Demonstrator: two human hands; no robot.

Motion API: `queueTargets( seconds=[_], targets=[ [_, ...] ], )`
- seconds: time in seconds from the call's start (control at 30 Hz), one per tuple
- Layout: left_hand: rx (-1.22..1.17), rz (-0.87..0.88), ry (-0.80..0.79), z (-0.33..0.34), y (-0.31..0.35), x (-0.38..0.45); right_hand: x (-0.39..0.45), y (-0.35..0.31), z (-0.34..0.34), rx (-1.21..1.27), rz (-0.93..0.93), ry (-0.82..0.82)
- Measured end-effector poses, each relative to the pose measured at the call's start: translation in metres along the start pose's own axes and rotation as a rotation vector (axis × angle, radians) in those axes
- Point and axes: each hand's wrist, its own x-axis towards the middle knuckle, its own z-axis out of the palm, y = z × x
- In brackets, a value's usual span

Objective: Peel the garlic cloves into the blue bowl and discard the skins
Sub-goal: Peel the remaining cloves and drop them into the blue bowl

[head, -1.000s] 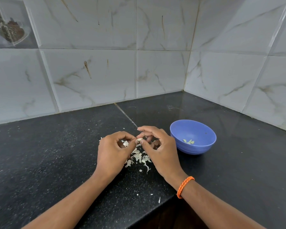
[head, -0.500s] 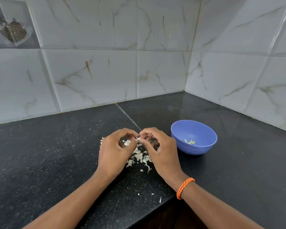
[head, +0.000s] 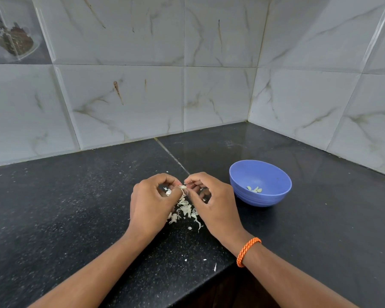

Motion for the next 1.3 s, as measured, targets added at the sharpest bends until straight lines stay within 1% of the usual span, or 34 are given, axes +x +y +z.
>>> queueTargets(
  seconds=[0.1, 0.2, 0.33, 0.5, 0.67, 0.8, 0.93, 1.1, 1.2, 1.3],
  targets=[
    [-0.013, 0.01, -0.019, 0.0, 0.003, 0.0, 0.0, -0.001, -0.001, -0.004, -0.029, 0.023],
    [-0.076, 0.0, -0.042, 0.0, 0.005, 0.0, -0.001, -0.002, -0.001, 0.058, -0.02, 0.026],
    [-0.196, -0.032, -0.071, 0.0, 0.006, -0.001, 0.0, -0.002, -0.004, 0.217, 0.083, -0.007],
    [-0.242, -0.033, -0.057, 0.002, 0.007, -0.001, 0.004, -0.002, -0.009, 0.39, 0.191, -0.03],
    [-0.261, -0.072, -0.092, 0.004, 0.007, -0.003, 0.002, 0.0, -0.006, 0.319, 0.146, 0.016],
    [-0.298, -0.099, -0.126, 0.004, 0.008, -0.005, 0.002, 0.003, -0.004, 0.273, 0.161, 0.049],
    [-0.295, -0.078, -0.148, 0.002, 0.012, -0.006, 0.001, 0.0, -0.004, 0.189, 0.111, 0.052],
    [-0.248, -0.048, -0.119, 0.0, 0.007, -0.005, 0.001, 0.0, -0.003, 0.089, 0.061, 0.03],
    [-0.217, -0.022, -0.1, 0.0, 0.004, -0.003, 0.001, 0.002, -0.003, 0.068, 0.051, 0.028],
    [-0.186, -0.016, -0.106, 0.0, 0.003, -0.002, 0.001, 0.002, -0.002, 0.102, 0.084, 0.039]
  ],
)
